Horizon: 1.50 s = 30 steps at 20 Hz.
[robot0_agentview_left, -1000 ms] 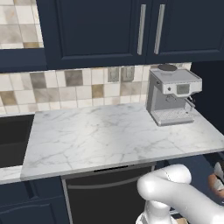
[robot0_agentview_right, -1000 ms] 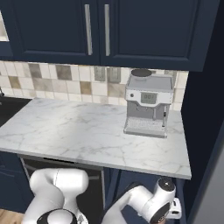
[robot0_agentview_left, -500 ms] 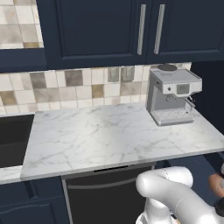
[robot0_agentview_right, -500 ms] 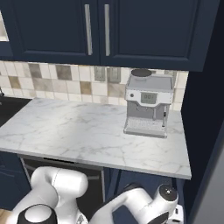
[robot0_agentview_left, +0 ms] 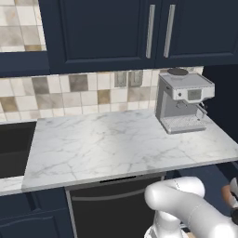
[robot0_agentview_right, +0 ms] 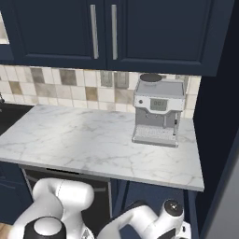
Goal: Restock the sink supplies by placing the sponge and soap dispenser on the counter and next to the sink. Make sure the soap dispenser is upright.
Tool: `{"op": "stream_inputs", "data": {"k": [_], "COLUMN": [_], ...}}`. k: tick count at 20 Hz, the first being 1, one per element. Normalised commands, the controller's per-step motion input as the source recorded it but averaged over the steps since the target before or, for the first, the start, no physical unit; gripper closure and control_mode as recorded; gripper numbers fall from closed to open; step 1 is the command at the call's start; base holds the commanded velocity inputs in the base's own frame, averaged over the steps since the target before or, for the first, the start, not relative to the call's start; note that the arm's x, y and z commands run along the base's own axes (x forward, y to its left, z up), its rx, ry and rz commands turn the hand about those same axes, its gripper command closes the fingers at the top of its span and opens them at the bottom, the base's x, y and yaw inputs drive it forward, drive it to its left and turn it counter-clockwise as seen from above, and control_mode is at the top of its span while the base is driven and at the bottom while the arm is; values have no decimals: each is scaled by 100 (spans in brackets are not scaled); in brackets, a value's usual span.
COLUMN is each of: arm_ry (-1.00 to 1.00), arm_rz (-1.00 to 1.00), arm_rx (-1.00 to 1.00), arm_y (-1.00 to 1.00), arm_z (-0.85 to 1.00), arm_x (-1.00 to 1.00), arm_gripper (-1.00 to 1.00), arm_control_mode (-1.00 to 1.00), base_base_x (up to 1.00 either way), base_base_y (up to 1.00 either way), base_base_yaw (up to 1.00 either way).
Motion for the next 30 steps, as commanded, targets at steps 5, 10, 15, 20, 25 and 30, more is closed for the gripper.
{"op": "stream_inputs", "data": {"k": [5,10,15,20,25,30], "arm_ry": [0,0,0,-4,-2,0], "arm_rz": [7,10,8,0,-3,0], "arm_rx": [0,5,6,2,-2,-2], "arm_y": [-1,-1,0,15,55,28], "arm_z": [-46,-56,-30,71,97,69], "arm_x": [2,4,9,0,-2,-40], "arm_gripper": [-100,-100,100,100,100,100], "arm_control_mode": [-100,-100,-100,-100,-100,-100], "base_base_x": [0,0,0,0,0,0], "base_base_y": [0,0,0,0,0,0], "base_base_yaw": [0,0,0,0,0,0]}}
